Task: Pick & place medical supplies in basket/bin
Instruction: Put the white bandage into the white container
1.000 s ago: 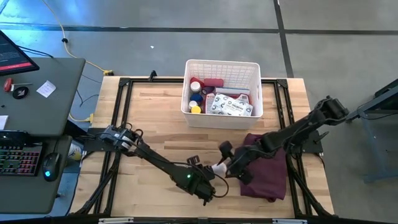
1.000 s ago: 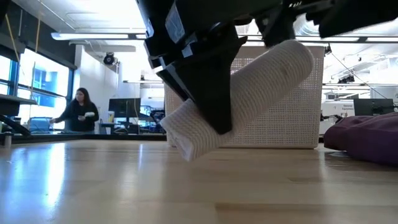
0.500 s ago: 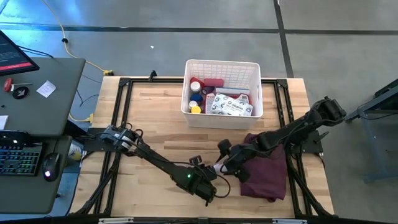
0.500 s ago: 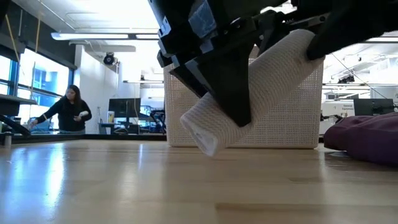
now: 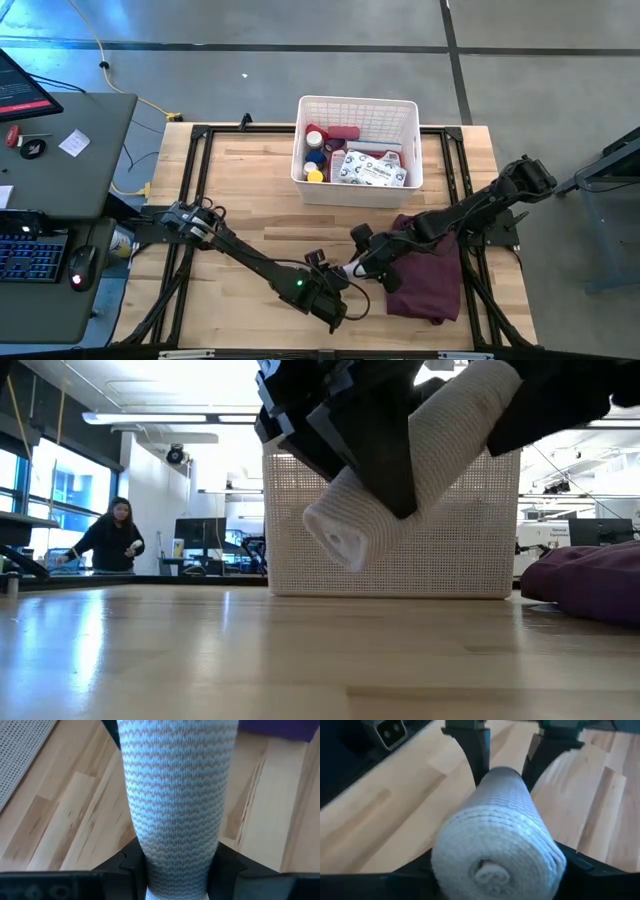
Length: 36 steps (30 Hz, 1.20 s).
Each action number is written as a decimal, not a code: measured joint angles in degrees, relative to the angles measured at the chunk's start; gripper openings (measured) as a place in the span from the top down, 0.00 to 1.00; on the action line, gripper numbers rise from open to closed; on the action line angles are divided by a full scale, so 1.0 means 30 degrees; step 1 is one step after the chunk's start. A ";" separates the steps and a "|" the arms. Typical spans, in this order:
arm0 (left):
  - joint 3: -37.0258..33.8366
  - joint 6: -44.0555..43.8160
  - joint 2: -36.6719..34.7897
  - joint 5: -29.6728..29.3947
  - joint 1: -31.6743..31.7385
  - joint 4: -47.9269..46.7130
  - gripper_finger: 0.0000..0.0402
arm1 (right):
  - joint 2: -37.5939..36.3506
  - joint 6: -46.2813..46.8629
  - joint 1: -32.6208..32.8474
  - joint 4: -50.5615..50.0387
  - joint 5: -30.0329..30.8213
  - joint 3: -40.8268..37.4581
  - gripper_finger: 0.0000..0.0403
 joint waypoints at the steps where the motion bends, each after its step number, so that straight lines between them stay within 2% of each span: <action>1: 0.0000 0.0005 -0.0008 0.0000 -0.0013 0.0024 0.55 | 0.0000 0.0010 0.0005 0.0116 -0.0164 0.0000 0.44; 16: 0.0015 0.0051 -0.0010 0.0073 -0.0026 0.0227 0.55 | -0.0044 0.0012 -0.0015 0.0467 -0.2040 -0.0007 0.45; 25: 0.0022 0.0047 -0.0010 0.0073 -0.0029 0.0118 0.55 | -0.0044 0.0230 -0.0015 0.1022 -0.2401 -0.0022 0.45; 36: 0.0007 0.0029 -0.0055 0.0079 0.0000 -0.0048 0.55 | -0.0087 0.0529 0.0015 0.1809 -0.2887 -0.0022 0.23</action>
